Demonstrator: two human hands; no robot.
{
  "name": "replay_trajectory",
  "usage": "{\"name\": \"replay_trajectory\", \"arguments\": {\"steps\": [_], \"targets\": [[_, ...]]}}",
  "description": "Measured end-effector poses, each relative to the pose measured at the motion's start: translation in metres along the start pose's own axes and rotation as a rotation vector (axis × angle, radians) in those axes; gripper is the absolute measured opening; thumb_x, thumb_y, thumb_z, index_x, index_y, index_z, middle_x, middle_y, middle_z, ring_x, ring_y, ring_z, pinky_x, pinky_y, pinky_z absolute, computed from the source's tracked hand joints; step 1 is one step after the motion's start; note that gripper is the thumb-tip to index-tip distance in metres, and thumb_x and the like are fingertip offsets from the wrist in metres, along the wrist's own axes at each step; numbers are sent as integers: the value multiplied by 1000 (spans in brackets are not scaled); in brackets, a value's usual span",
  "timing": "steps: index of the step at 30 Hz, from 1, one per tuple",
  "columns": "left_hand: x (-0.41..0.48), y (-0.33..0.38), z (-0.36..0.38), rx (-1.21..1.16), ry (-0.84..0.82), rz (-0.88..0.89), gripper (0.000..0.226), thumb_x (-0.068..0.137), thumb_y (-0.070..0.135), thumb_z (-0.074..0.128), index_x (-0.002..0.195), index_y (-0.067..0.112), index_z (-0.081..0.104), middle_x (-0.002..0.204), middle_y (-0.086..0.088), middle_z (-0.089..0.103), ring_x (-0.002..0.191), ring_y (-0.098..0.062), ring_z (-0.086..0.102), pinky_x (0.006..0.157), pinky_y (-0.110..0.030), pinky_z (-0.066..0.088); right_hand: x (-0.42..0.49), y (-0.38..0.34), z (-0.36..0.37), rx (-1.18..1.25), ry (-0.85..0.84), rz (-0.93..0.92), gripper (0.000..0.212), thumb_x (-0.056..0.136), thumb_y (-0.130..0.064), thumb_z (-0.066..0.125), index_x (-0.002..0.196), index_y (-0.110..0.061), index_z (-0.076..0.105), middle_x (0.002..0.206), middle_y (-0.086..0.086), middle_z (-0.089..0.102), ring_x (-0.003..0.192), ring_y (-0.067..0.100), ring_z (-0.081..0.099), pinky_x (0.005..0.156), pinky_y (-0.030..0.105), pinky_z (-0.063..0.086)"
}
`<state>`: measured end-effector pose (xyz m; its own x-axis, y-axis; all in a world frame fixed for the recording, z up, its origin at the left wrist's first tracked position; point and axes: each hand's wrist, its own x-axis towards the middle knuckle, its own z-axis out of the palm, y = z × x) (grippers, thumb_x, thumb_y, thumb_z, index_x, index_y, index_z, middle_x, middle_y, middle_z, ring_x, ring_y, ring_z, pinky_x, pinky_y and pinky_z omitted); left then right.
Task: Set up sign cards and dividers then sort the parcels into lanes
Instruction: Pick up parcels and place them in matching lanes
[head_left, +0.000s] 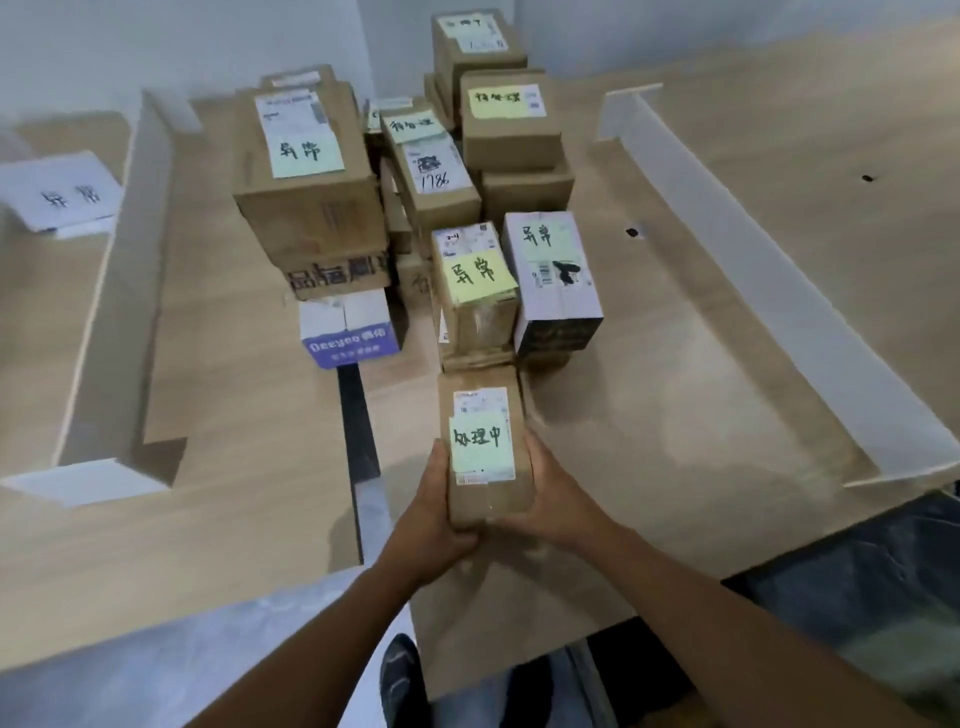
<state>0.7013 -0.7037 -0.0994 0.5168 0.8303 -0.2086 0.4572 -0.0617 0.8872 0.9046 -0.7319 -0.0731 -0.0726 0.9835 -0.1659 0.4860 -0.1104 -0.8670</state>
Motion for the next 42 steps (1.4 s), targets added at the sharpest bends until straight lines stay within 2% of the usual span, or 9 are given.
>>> {"name": "replay_trajectory", "arguments": {"steps": [5, 10, 19, 21, 24, 28, 32, 38, 42], "targets": [[-13, 8, 12, 40, 97, 9, 113, 81, 24, 85, 152, 58, 4, 144, 48, 34, 132, 20, 40, 103, -5, 38, -5, 23, -3, 38, -73, -38, 123, 66, -42, 96, 160, -39, 17, 152, -20, 44, 140, 3, 44, 108, 20, 43], [-49, 30, 0, -37, 155, -28, 113, 83, 44, 83, 162, 41, 2, 155, 19, 44, 137, -1, 48, 109, -36, 50, -24, -9, -5, -54, -124, -56, 128, 61, -49, 94, 158, -48, 10, 150, -25, 42, 137, -4, 43, 108, 25, 44], [-143, 67, -132, 150, 380, 31, 127, 76, 43, 86, 159, 50, -9, 153, 34, 40, 131, 5, 52, 100, -33, 55, -5, -158, 31, -140, -192, -311, 127, 62, -58, 89, 152, -62, -2, 139, -52, 31, 128, -25, 34, 93, -3, 35], [-171, 74, -175, 198, 465, 37, 127, 75, 42, 87, 159, 49, -8, 152, 31, 43, 129, 3, 53, 102, -36, 53, 6, -208, 52, -161, -218, -403, 129, 62, -58, 88, 152, -62, -5, 136, -58, 25, 127, -30, 29, 93, -7, 28], [-227, 78, -239, 229, 561, 88, 124, 74, 49, 84, 158, 52, -8, 144, 43, 43, 127, 9, 52, 103, -30, 52, 10, -283, 98, -186, -248, -478, 137, 62, -65, 85, 158, -47, -10, 160, -28, 24, 141, -7, 30, 110, 14, 33], [-307, 79, -319, 251, 695, 154, 121, 74, 42, 88, 160, 49, 2, 152, 34, 40, 133, 5, 49, 102, -27, 54, 7, -373, 170, -203, -250, -600, 133, 62, -65, 84, 157, -48, -6, 155, -21, 25, 134, -12, 28, 98, -2, 24], [-385, 70, -384, 302, 822, 200, 116, 72, 51, 83, 152, 63, -1, 142, 50, 36, 124, 20, 47, 92, -6, 48, 1, -453, 245, -241, -254, -721, 136, 64, -61, 85, 161, -38, -7, 164, -12, 22, 140, 7, 40, 109, 26, 43], [-474, 28, -455, 349, 905, 146, 121, 73, 42, 89, 162, 39, 6, 153, 17, 45, 133, -2, 52, 102, -35, 54, -16, -527, 348, -200, -301, -853, 130, 65, -57, 86, 156, -54, -7, 148, -31, 25, 135, -9, 30, 108, 27, 43], [-503, -8, -494, 356, 926, 134, 119, 73, 39, 89, 162, 41, 8, 154, 20, 42, 134, 0, 50, 104, -39, 53, -10, -551, 406, -171, -338, -838, 130, 65, -50, 90, 158, -50, -1, 148, -30, 34, 133, -11, 40, 105, 29, 49]]}}
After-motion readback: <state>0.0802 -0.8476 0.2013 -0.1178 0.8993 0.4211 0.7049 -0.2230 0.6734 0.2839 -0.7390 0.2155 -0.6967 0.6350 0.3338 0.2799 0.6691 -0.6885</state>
